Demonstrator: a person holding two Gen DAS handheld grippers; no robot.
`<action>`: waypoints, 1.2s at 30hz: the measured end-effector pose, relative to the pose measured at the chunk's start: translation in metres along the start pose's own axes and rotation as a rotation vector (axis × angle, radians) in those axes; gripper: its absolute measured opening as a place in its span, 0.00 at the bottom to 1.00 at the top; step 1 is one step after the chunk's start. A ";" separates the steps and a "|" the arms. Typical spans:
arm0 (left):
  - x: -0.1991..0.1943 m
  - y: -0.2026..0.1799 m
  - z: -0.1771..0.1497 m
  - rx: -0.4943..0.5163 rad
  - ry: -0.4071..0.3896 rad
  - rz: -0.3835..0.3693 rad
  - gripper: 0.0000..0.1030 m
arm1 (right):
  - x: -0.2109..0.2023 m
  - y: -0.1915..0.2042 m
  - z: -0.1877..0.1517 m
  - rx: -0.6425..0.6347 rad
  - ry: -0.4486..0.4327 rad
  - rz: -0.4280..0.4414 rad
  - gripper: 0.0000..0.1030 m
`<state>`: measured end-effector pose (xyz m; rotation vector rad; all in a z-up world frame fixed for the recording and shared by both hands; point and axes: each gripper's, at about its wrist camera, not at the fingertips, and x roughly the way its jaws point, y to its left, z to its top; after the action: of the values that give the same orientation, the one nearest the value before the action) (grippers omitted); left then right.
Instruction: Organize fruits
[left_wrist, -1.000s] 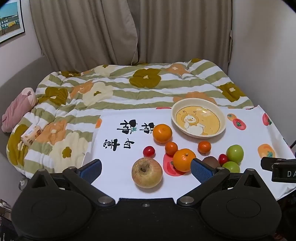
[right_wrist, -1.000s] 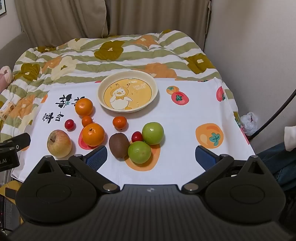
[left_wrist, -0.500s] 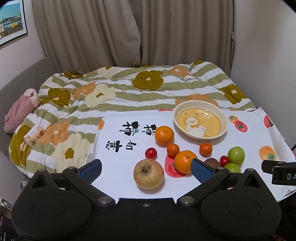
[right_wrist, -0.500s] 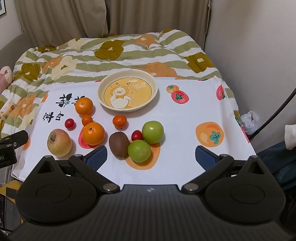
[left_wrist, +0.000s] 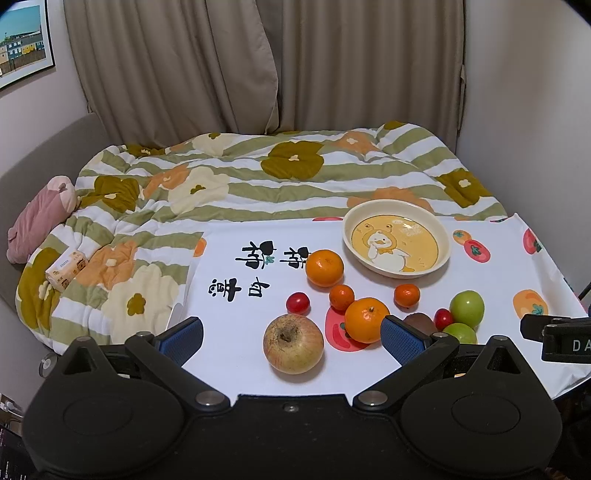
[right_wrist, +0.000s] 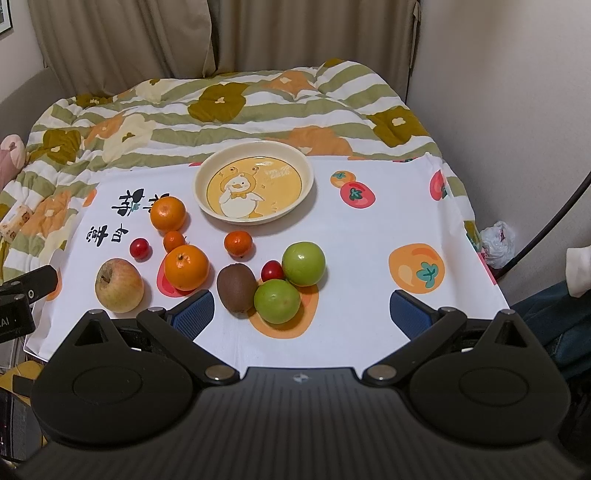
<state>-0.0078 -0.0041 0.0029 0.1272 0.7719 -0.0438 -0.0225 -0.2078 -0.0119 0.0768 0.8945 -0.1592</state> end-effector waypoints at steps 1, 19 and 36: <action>0.000 0.000 0.000 -0.001 0.000 0.000 1.00 | 0.000 0.000 0.000 0.000 0.000 0.001 1.00; -0.004 0.002 0.001 -0.001 -0.003 -0.002 1.00 | -0.001 0.001 0.000 0.001 -0.003 0.002 1.00; -0.002 0.003 -0.004 -0.016 -0.004 0.001 1.00 | -0.003 0.001 0.000 0.003 -0.001 0.001 1.00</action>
<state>-0.0118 -0.0003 0.0021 0.1118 0.7684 -0.0370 -0.0239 -0.2066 -0.0099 0.0797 0.8930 -0.1592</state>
